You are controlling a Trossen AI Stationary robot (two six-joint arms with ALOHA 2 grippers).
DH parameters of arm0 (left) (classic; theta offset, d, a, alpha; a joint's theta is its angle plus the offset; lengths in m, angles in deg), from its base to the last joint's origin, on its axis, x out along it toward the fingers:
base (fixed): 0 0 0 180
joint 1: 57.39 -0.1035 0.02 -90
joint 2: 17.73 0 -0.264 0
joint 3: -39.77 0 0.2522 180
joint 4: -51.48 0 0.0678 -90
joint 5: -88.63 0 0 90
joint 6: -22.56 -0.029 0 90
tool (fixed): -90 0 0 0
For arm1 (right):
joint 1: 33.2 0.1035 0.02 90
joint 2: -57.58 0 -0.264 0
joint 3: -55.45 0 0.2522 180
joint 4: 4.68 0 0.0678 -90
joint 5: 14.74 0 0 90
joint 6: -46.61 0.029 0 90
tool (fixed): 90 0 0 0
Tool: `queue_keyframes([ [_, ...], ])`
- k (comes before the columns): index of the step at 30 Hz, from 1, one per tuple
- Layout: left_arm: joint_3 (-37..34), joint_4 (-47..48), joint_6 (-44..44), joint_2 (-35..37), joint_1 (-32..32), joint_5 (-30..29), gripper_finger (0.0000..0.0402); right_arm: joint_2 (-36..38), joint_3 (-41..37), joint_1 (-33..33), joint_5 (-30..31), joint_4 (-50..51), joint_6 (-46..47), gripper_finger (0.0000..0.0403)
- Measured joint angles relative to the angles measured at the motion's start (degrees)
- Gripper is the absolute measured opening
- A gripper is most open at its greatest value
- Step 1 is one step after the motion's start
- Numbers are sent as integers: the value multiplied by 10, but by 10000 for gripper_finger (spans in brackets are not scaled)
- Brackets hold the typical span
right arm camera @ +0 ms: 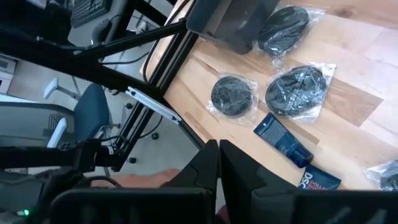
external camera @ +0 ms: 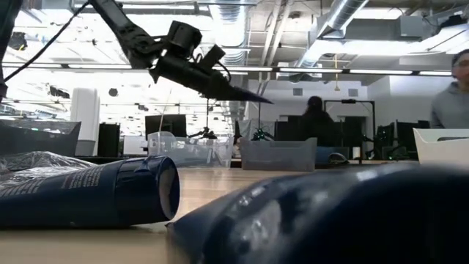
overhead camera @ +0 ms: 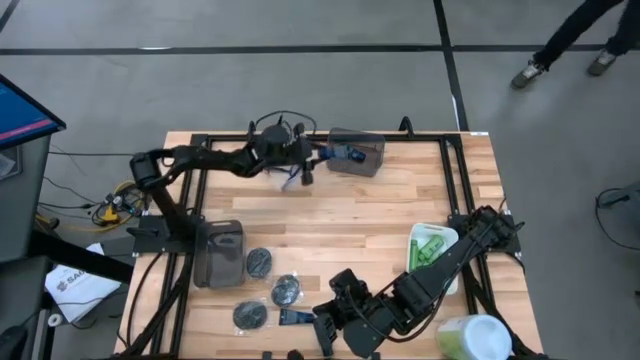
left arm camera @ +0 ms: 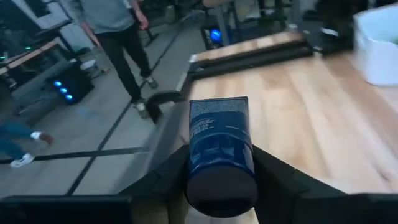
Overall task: Pick & Place Travel size toiletries
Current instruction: Put the blue shave cream into the top black bin
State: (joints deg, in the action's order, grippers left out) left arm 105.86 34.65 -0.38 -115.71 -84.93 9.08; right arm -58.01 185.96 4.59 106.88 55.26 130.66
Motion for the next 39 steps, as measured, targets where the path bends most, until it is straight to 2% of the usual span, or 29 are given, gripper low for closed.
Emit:
queue_keyframes([
  [9,89,1,55,-89,-5,-7,120,0,0,-11,0,-12,0,10],
  [12,102,3,55,-110,-7,-43,129,0,0,-11,0,-21,0,10],
  [18,110,9,59,-136,-15,-51,133,0,0,-11,0,-23,7,10],
  [23,110,13,88,-132,-15,-57,138,0,0,-11,0,-29,7,10],
  [31,110,13,104,-130,-18,-75,208,0,0,-11,0,-30,6,10],
  [35,110,14,104,-130,-18,-75,228,0,0,-12,0,-30,5,10],
  [39,108,95,133,-67,-18,-75,231,0,0,-15,-1,-30,5,10],
])
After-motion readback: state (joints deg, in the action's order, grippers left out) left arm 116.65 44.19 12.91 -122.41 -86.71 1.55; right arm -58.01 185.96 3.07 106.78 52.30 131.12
